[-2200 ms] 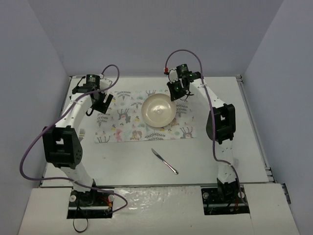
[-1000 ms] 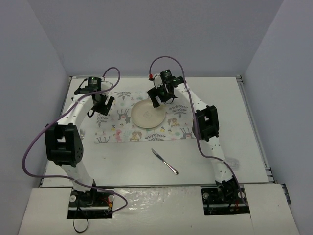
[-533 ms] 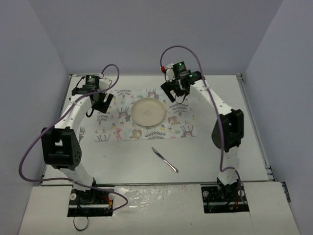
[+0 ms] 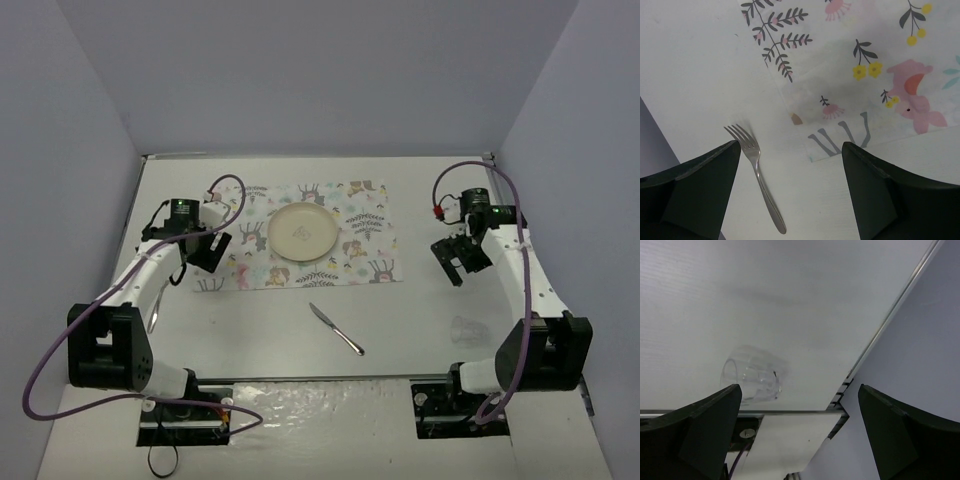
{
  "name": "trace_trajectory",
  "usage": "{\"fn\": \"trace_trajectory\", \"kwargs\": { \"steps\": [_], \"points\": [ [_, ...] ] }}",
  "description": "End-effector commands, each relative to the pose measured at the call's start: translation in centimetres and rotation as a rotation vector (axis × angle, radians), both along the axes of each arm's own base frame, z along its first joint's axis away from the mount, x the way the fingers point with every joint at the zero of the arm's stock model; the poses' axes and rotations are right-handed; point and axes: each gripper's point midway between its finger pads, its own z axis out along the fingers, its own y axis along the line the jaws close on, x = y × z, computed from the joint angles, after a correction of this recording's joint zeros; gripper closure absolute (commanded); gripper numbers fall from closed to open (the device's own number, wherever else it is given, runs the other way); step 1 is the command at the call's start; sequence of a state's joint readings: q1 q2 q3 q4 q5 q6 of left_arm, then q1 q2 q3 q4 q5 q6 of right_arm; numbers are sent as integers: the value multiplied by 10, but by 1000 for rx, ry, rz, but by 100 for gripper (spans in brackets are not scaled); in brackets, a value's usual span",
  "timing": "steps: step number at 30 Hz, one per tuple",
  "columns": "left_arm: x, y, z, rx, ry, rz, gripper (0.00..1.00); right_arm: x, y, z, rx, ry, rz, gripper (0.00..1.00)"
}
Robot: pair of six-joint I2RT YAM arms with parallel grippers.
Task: Set the dinner table for one person
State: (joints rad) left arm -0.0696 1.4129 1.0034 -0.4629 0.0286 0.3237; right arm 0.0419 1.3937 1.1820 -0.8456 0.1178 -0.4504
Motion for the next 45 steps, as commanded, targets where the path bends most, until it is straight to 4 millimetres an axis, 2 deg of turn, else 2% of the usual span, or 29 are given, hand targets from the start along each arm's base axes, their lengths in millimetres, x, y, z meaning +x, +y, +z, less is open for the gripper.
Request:
{"fn": "trace_trajectory", "kwargs": {
  "steps": [1,5,8,11,14,17,20,26,36,38,42,45],
  "points": [
    [26,-6,34,-25,-156,-52,20,-40,-21,17,-25,22,-5,0],
    [30,-9,34,-28,-153,-72,20,-61,-42,14,-38,71,-62,0],
    [34,-13,34,-39,-170,-98,20,-77,-34,5,20,128,-40,0],
    [36,-16,31,-52,-160,-112,20,-83,-34,-6,40,169,-48,0],
    [40,-20,28,-69,-150,-116,20,-92,-29,-27,73,240,-48,0],
    [44,-20,21,-74,-141,-108,20,-83,-19,-32,135,232,-64,0],
    [45,-19,20,-71,-141,-106,20,-82,-15,-32,159,232,-49,0],
    [45,-18,21,-66,-152,-99,20,-91,-12,-33,134,215,-46,0],
    [40,-22,38,-99,-183,-88,20,-92,-9,-33,112,208,-49,0],
    [39,-22,40,-99,-184,-84,20,-90,-11,-33,81,209,-61,0],
    [38,-21,44,-94,-182,-80,20,-84,-27,-40,-79,217,-78,0],
    [36,-19,50,-84,-193,-75,20,-80,-19,-41,-92,210,-75,0]
  ]
}}
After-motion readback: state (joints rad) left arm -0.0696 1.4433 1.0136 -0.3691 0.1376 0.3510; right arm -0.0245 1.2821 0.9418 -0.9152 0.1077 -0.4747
